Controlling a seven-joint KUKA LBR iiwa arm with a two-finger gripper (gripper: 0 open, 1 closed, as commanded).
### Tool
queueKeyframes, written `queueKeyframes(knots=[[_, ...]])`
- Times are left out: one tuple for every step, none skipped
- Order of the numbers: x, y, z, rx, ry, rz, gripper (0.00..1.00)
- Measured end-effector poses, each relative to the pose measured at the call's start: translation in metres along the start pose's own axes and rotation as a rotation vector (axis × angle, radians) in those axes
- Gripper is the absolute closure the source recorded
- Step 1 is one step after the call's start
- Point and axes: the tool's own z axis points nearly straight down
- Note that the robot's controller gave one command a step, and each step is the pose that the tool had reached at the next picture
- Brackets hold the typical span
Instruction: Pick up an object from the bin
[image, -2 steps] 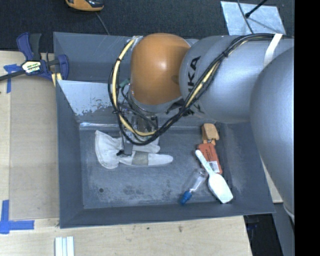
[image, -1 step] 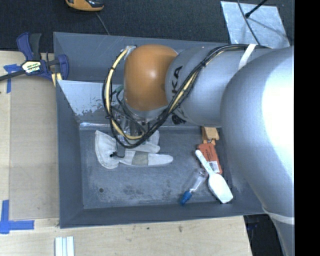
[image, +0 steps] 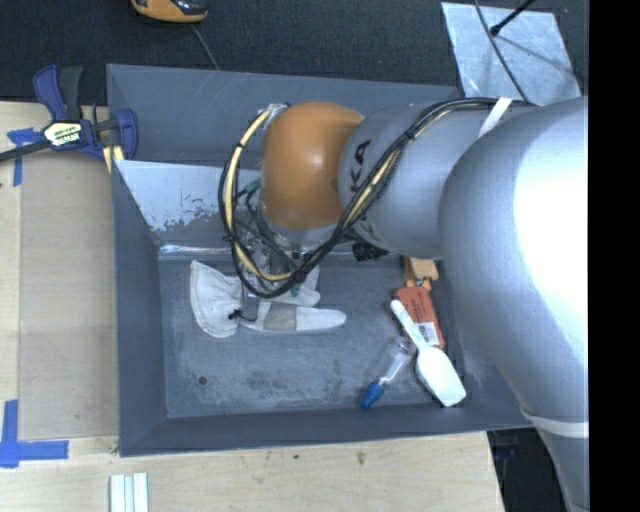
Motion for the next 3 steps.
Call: queueKeyframes(knots=[[0.013,-0.031,0.016,0.000,-0.010,-0.007,1.00],[0.013,-0.031,0.016,0.000,-0.010,-0.007,1.00],[0.024,-0.011,-0.126,0.000,-0.009,-0.005,1.00]])
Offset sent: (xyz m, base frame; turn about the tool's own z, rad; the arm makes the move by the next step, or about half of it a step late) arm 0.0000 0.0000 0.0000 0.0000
